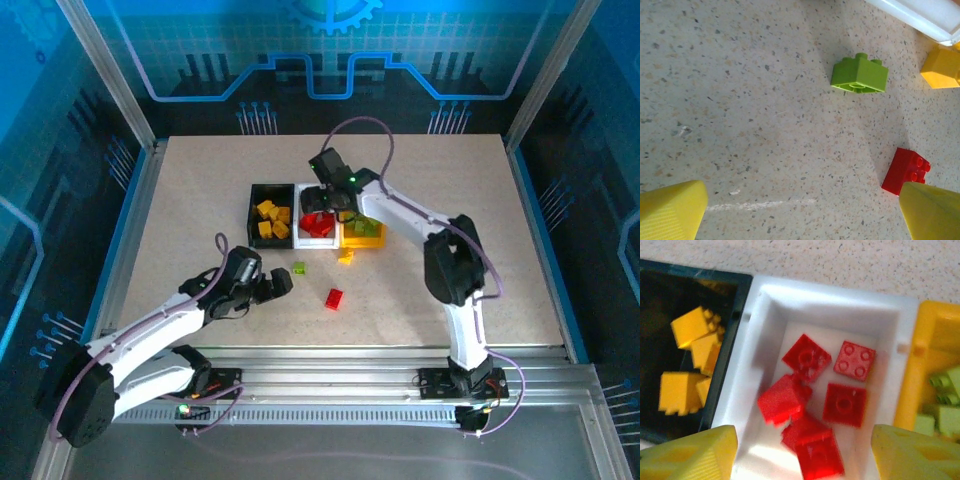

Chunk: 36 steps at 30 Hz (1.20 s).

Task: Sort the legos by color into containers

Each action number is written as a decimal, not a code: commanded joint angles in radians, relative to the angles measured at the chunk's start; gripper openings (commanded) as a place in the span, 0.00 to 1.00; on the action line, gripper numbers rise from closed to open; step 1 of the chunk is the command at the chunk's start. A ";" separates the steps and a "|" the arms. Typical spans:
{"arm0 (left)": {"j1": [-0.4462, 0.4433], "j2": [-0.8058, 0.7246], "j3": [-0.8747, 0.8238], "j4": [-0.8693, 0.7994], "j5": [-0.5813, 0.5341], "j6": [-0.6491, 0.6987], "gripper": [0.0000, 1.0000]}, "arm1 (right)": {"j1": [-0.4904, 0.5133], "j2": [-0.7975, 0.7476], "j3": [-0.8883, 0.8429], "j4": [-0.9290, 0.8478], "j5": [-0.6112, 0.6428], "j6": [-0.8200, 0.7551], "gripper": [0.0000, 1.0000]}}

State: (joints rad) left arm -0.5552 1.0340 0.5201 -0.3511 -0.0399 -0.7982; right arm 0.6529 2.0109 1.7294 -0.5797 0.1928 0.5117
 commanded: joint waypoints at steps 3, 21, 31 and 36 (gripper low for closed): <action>-0.102 0.113 0.116 0.043 0.019 0.093 0.99 | 0.015 -0.277 -0.274 0.112 -0.015 0.032 0.74; -0.427 0.773 0.592 -0.157 -0.238 0.275 0.63 | -0.040 -0.794 -0.829 0.148 0.012 0.116 0.75; -0.447 0.824 0.614 -0.175 -0.270 0.264 0.42 | -0.065 -0.886 -0.872 0.130 0.013 0.119 0.75; -0.428 0.709 0.587 -0.155 -0.265 0.245 0.35 | -0.071 -0.909 -0.883 0.131 0.025 0.126 0.75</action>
State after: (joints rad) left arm -0.9909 1.8320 1.1168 -0.4927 -0.2920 -0.5430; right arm 0.5987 1.1324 0.8577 -0.4461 0.2020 0.6186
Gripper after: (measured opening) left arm 0.356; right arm 0.753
